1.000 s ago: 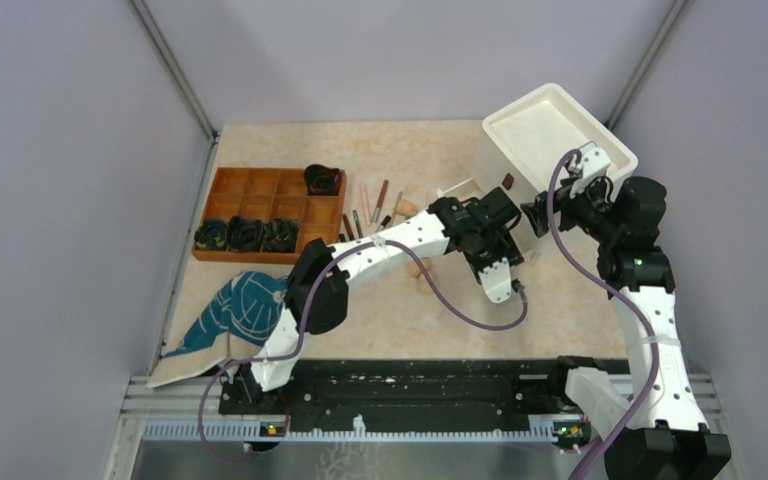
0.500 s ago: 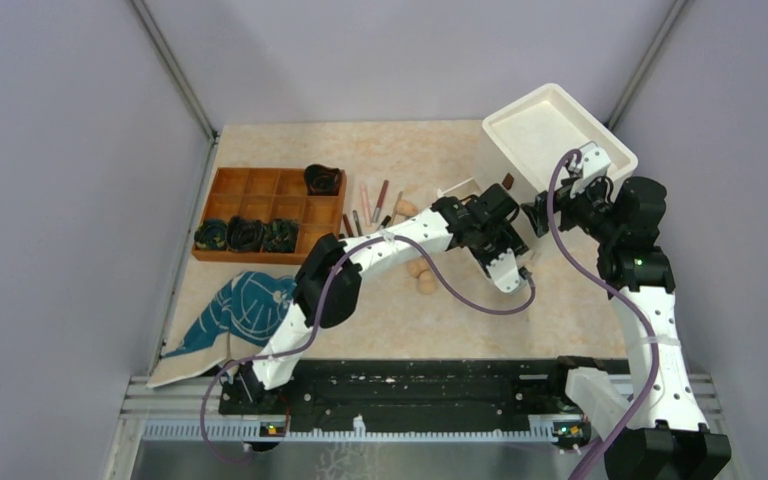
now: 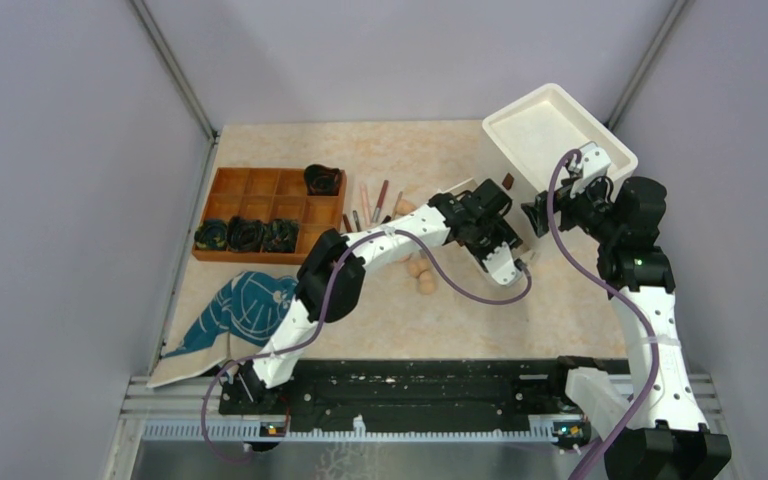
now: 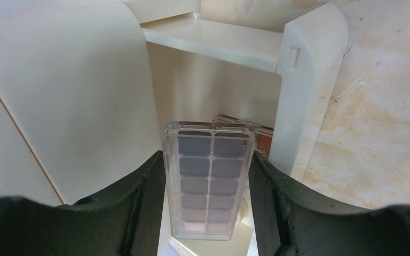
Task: Organize the makeup
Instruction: Place the makeup in the drawer.
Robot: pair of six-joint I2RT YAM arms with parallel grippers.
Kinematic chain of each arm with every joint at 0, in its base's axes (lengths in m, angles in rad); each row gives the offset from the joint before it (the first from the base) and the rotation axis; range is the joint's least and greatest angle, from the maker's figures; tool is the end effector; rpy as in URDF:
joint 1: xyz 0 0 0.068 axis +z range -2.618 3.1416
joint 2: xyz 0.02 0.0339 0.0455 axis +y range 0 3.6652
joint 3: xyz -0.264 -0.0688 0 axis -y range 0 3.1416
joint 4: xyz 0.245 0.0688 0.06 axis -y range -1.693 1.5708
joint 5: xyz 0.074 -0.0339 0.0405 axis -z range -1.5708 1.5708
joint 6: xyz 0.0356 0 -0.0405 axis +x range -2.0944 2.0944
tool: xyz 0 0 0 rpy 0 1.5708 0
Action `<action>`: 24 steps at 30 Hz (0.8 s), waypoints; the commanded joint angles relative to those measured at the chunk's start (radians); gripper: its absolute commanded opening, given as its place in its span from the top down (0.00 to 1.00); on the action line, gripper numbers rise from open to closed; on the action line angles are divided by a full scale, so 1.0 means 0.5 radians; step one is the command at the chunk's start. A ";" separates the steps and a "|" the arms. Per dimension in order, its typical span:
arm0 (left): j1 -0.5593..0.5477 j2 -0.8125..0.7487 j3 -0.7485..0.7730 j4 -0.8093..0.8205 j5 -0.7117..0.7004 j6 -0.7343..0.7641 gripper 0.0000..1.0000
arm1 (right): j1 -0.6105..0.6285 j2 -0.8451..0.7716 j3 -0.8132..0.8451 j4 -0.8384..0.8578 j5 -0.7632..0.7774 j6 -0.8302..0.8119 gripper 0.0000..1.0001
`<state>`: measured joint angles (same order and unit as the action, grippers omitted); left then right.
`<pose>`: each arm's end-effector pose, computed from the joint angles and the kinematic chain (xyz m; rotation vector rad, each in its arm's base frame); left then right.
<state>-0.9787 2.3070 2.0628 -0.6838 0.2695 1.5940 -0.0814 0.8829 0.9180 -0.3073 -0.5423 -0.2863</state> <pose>0.2792 -0.4322 0.2214 2.3834 0.5816 -0.0696 0.1966 0.0024 0.3579 -0.5527 1.7230 0.2382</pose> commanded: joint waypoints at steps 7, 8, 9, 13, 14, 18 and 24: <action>0.012 0.036 0.092 0.057 0.058 -0.025 0.39 | -0.026 -0.020 0.078 0.022 0.004 0.005 0.01; 0.012 0.035 0.093 0.055 0.060 -0.026 0.37 | -0.027 -0.020 0.078 0.022 0.005 0.005 0.01; 0.013 0.033 0.093 0.057 0.065 -0.033 0.35 | -0.027 -0.020 0.078 0.022 0.005 0.005 0.01; 0.012 0.019 0.096 0.061 0.080 -0.055 0.24 | -0.027 -0.023 0.078 0.022 0.005 0.005 0.01; 0.012 0.017 0.097 0.061 0.080 -0.059 0.22 | -0.027 -0.022 0.079 0.021 0.002 0.005 0.01; 0.012 -0.009 0.096 0.058 0.076 -0.068 0.20 | -0.027 -0.020 0.078 0.022 0.005 0.002 0.01; 0.012 -0.129 0.073 0.005 0.119 -0.125 0.19 | -0.027 -0.020 0.078 0.023 0.006 0.004 0.01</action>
<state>-0.9745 2.3161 2.0796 -0.6510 0.2741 1.5650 -0.0814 0.8833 0.9180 -0.3073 -0.5419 -0.2863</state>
